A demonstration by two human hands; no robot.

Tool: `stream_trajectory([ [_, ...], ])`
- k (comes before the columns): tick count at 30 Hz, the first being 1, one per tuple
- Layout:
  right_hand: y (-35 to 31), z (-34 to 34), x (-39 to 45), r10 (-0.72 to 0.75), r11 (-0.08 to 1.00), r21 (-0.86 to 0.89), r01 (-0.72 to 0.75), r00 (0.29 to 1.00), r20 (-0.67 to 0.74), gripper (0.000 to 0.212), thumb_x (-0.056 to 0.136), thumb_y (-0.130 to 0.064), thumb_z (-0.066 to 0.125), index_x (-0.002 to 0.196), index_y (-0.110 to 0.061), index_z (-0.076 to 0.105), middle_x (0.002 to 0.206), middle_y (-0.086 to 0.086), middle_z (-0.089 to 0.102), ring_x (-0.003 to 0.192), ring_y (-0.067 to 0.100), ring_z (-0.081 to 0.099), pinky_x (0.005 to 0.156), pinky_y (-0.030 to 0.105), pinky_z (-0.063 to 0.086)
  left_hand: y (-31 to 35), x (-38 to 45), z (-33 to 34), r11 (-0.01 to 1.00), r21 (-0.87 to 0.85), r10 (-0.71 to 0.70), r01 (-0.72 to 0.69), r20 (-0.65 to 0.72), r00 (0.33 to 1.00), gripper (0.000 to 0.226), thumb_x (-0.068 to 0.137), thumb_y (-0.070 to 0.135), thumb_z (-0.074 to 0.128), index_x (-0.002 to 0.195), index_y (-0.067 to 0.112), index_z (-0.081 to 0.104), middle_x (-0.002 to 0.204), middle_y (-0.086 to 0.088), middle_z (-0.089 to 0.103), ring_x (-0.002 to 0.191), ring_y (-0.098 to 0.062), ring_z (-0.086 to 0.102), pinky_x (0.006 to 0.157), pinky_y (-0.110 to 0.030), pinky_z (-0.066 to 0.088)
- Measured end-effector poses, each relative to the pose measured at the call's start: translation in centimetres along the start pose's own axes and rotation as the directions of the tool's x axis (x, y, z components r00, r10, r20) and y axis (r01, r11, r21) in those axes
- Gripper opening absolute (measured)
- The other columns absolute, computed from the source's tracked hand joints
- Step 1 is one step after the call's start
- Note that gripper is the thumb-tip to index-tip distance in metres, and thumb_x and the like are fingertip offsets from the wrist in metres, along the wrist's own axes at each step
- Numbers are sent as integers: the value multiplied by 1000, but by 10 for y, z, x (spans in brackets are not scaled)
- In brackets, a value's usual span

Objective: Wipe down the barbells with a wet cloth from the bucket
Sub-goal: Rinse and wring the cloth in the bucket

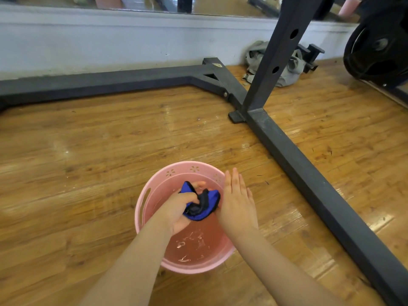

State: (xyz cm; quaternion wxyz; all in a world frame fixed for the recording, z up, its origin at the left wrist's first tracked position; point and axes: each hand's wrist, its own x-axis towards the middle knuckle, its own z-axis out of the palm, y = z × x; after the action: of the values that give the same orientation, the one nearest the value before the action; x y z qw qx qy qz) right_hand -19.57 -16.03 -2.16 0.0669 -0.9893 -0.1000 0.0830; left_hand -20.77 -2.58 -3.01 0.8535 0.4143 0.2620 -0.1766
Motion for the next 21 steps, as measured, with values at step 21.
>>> stream_trajectory([
  [21,6,-1,-3,3,989,145,-1,1000,-11,84,92,-55,43,151,-18,-3,159,1,-5,145,13,6,115,30,16,2,5,-11,993,99,71,-58,-127,989,29,78,-15,32,67,8,45,61,-7,53,56,-21,51,49,-23,45],
])
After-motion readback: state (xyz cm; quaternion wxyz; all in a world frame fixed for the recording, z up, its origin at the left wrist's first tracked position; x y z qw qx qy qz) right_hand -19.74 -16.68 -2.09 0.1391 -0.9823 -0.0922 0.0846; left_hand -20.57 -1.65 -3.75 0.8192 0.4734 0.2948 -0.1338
